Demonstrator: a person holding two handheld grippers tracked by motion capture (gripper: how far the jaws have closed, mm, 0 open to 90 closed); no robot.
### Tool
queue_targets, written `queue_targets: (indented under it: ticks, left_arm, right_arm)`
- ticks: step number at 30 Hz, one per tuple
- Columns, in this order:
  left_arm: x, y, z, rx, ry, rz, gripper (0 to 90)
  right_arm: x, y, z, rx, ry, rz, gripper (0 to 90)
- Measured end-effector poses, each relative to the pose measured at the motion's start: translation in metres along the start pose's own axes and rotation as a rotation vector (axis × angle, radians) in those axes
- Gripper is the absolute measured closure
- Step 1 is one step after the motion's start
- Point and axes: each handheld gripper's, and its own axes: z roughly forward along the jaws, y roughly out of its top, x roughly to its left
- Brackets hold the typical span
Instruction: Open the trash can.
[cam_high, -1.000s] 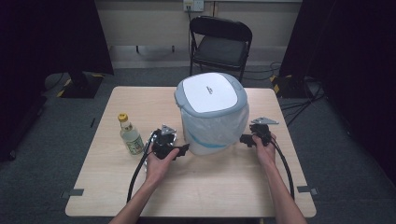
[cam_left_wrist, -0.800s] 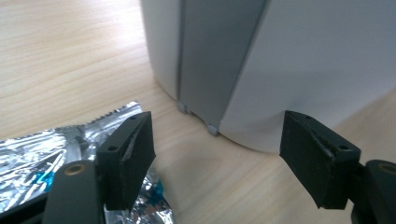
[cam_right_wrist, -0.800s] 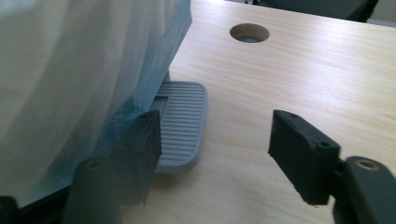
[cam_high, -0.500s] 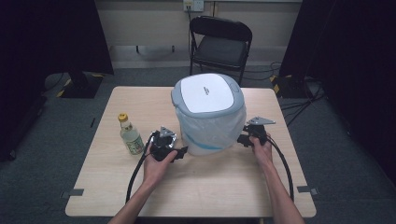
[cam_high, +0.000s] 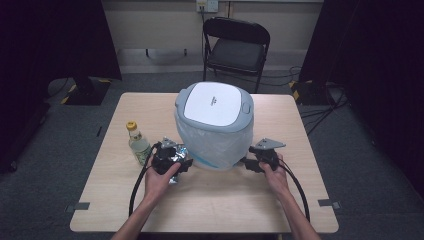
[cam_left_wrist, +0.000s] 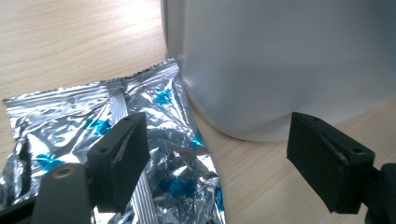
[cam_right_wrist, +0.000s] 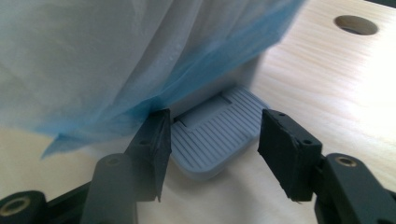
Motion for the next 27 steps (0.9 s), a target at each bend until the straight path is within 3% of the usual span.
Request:
queue_targets:
  ticks: [1,2,3,5,6,7,9,10,11,12,14,17,20,22,24,25,26,27]
  left_arm:
    - [-0.004,0.000,0.002,0.001,-0.001,0.020,22.8]
    - [-0.004,0.000,0.002,0.001,-0.001,0.020,22.2]
    - [-0.007,0.000,0.003,0.011,-0.005,0.032,21.4]
    - [-0.010,-0.001,0.005,0.007,-0.008,0.023,22.5]
    - [-0.010,-0.001,0.005,0.007,-0.008,0.023,22.9]
    - [-0.010,-0.001,0.005,0.010,-0.004,0.029,23.0]
    - [-0.010,-0.001,0.006,0.003,-0.008,0.016,23.1]
    - [-0.010,-0.001,0.006,0.003,-0.008,0.016,22.6]
    - [-0.009,-0.001,0.006,0.004,-0.014,0.017,21.4]
    - [-0.008,-0.001,0.007,0.005,-0.013,0.012,21.4]
    - [-0.006,-0.002,0.007,0.006,-0.030,-0.007,20.9]
    - [-0.007,-0.002,0.006,0.008,-0.016,0.007,23.3]
    - [-0.006,-0.002,0.005,0.010,-0.012,0.000,24.8]
    - [-0.007,-0.003,0.004,0.001,-0.007,-0.006,26.9]
    - [-0.004,-0.006,0.001,-0.021,0.019,-0.031,29.6]
    - [-0.004,-0.006,0.001,-0.021,0.019,-0.031,30.2]
    - [0.000,-0.009,0.001,-0.030,0.010,-0.075,30.5]
    - [0.000,-0.009,0.001,-0.030,0.010,-0.075,31.2]
  right_arm:
    - [0.008,0.000,-0.003,0.034,0.028,-0.029,25.9]
    - [0.008,0.000,-0.003,0.034,0.028,-0.029,25.9]
    - [0.016,0.001,-0.004,0.040,0.111,-0.034,24.0]
    - [0.020,0.004,-0.005,0.047,0.026,-0.076,26.6]
    - [0.020,0.004,-0.005,0.047,0.026,-0.076,26.6]
    - [0.009,0.004,-0.005,0.033,-0.022,-0.037,26.4]
    - [-0.005,0.003,-0.006,0.014,-0.047,0.025,26.0]
    - [-0.005,0.003,-0.006,0.014,-0.047,0.025,26.0]
    - [-0.017,0.002,-0.004,0.007,-0.084,0.044,28.8]
    - [-0.017,0.002,-0.004,0.007,-0.084,0.044,28.8]
    - [-0.028,0.001,0.003,0.011,-0.132,0.064,28.3]
    - [-0.032,0.001,0.006,0.002,-0.144,0.079,28.2]
    - [-0.039,0.009,0.016,0.000,-0.206,0.071,29.5]
    - [-0.041,0.010,0.018,0.001,-0.210,0.070,29.5]
    - [-0.045,0.013,0.025,0.007,-0.220,0.069,29.0]
    - [-0.045,0.013,0.025,0.007,-0.220,0.069,29.0]
    - [-0.046,0.013,0.029,0.000,-0.215,0.071,29.5]
    - [-0.046,0.013,0.029,0.000,-0.215,0.071,29.5]
